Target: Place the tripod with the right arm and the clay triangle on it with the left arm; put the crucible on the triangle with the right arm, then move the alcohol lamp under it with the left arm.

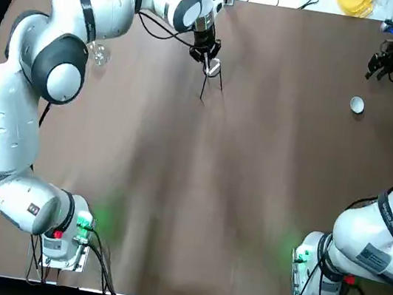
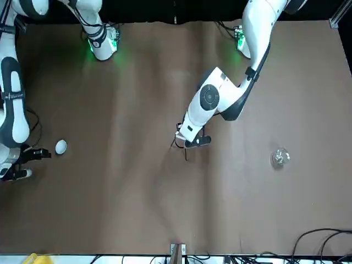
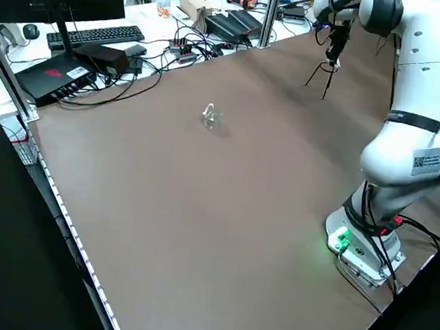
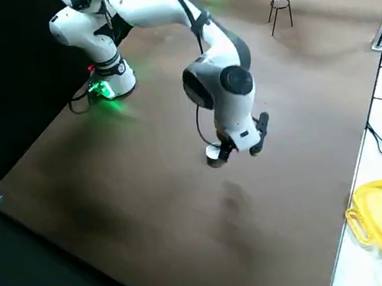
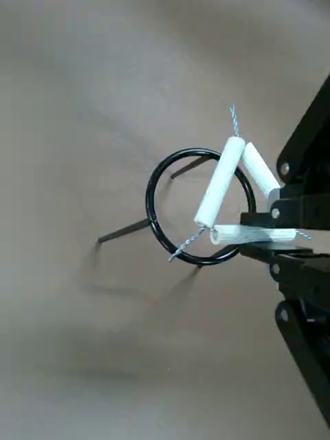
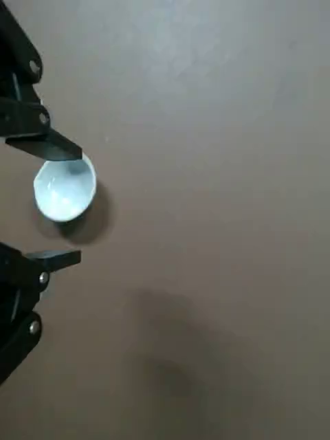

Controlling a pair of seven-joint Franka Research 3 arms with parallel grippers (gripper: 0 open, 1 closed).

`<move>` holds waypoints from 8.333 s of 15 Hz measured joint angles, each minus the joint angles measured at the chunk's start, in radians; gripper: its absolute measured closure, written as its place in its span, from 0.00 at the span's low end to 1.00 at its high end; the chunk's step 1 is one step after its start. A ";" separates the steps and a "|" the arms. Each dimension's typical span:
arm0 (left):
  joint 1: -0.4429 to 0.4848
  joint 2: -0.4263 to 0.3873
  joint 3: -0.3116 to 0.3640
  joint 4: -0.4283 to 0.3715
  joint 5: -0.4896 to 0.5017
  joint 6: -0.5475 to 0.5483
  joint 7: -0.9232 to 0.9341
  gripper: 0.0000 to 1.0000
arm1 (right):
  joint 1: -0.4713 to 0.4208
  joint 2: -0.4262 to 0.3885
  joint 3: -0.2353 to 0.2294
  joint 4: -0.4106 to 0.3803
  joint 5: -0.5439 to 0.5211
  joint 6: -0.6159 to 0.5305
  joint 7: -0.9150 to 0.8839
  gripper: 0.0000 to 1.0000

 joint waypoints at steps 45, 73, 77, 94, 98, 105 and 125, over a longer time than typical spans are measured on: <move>0.506 -0.141 0.032 -0.041 0.201 -0.341 0.710 0.02 | 0.255 -0.109 0.420 -0.051 0.190 -0.113 0.965 0.94; 0.818 -0.053 0.026 -0.197 0.396 0.019 1.000 0.02 | 0.640 0.006 0.404 -0.061 0.405 0.392 1.202 0.94; 0.828 -0.053 0.025 -0.187 0.396 0.019 1.122 0.02 | 0.643 0.009 0.404 -0.060 0.404 0.408 1.201 0.94; 1.045 -0.025 0.025 -0.110 -0.143 0.019 2.331 0.01 | 0.651 0.028 0.395 -0.054 0.370 0.440 1.193 0.69; 1.080 0.004 0.029 -0.103 -0.332 0.017 2.656 0.01 | 0.650 0.028 0.387 -0.045 0.369 0.440 1.193 0.51; 1.132 0.114 0.030 -0.101 -0.528 -0.067 3.021 0.01 | 0.600 -0.024 0.381 -0.016 0.367 0.334 1.192 0.34; 1.136 0.301 0.025 -0.100 -0.759 -0.196 3.269 0.06 | 0.130 -0.383 0.377 -0.013 0.013 -0.248 0.680 0.08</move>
